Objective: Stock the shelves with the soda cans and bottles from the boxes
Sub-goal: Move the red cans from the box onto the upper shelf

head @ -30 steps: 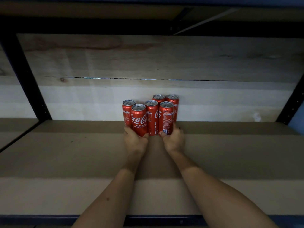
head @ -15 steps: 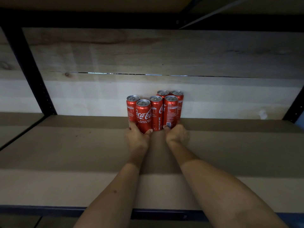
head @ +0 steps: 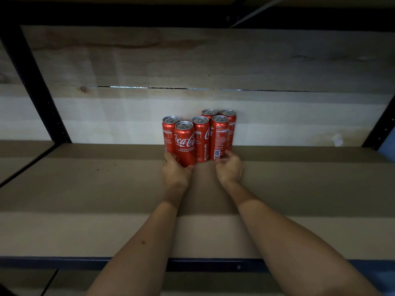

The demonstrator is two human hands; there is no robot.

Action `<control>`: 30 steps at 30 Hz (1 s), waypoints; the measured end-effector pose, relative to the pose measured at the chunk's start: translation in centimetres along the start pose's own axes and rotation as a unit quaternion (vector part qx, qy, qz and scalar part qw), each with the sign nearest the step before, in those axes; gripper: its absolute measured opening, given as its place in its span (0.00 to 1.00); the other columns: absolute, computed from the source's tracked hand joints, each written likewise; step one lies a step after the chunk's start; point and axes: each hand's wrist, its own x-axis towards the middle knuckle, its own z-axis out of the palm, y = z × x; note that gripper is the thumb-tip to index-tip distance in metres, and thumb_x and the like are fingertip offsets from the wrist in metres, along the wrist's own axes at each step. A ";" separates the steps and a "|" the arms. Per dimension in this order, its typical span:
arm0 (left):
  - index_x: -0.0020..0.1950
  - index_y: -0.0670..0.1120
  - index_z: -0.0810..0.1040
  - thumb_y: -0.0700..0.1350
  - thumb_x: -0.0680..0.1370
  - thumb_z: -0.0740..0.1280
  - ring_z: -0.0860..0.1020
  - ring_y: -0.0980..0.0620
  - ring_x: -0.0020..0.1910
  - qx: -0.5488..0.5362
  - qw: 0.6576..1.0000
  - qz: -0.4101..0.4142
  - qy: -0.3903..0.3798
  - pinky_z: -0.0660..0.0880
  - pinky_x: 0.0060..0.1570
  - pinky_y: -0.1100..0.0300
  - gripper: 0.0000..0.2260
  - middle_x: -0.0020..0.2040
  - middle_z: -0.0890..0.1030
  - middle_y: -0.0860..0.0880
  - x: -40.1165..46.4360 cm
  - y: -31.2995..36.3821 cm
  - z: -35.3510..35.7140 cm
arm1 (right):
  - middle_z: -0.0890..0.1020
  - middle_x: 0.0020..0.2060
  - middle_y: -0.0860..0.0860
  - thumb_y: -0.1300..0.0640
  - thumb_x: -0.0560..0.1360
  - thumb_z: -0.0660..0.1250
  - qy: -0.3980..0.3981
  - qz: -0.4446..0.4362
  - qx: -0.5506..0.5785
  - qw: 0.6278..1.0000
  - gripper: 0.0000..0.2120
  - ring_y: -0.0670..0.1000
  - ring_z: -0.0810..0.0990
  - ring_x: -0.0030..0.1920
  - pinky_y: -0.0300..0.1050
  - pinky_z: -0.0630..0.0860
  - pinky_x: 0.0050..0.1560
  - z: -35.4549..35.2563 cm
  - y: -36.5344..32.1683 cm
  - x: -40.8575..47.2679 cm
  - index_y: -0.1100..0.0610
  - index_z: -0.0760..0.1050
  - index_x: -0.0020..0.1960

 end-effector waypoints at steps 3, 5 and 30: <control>0.54 0.42 0.71 0.38 0.69 0.74 0.80 0.42 0.49 -0.006 1.000 0.005 -0.009 0.75 0.49 0.55 0.18 0.51 0.79 0.41 -0.2 -0.8 -0.5 | 0.85 0.53 0.54 0.62 0.74 0.68 -0.023 -0.005 0.007 1.000 0.20 0.56 0.81 0.57 0.48 0.75 0.62 -0.3 -0.3 -0.9 0.56 0.77 0.65; 0.50 0.44 0.70 0.34 0.68 0.71 0.79 0.42 0.48 -0.015 1.000 0.010 -0.014 0.77 0.50 0.54 0.15 0.49 0.79 0.42 -0.3 -1.3 -0.7 | 0.85 0.53 0.56 0.64 0.73 0.66 -0.030 -0.029 0.005 0.999 0.17 0.59 0.82 0.55 0.51 0.76 0.60 -0.5 -0.2 -1.8 0.57 0.79 0.61; 0.57 0.46 0.80 0.49 0.79 0.60 0.78 0.43 0.57 0.289 0.914 0.235 -0.158 0.75 0.53 0.54 0.14 0.58 0.81 0.46 -13.6 -3.2 -8.7 | 0.84 0.54 0.50 0.55 0.76 0.62 -0.054 -0.295 -0.263 0.917 0.12 0.53 0.79 0.59 0.48 0.73 0.58 -8.7 3.8 -19.0 0.56 0.83 0.52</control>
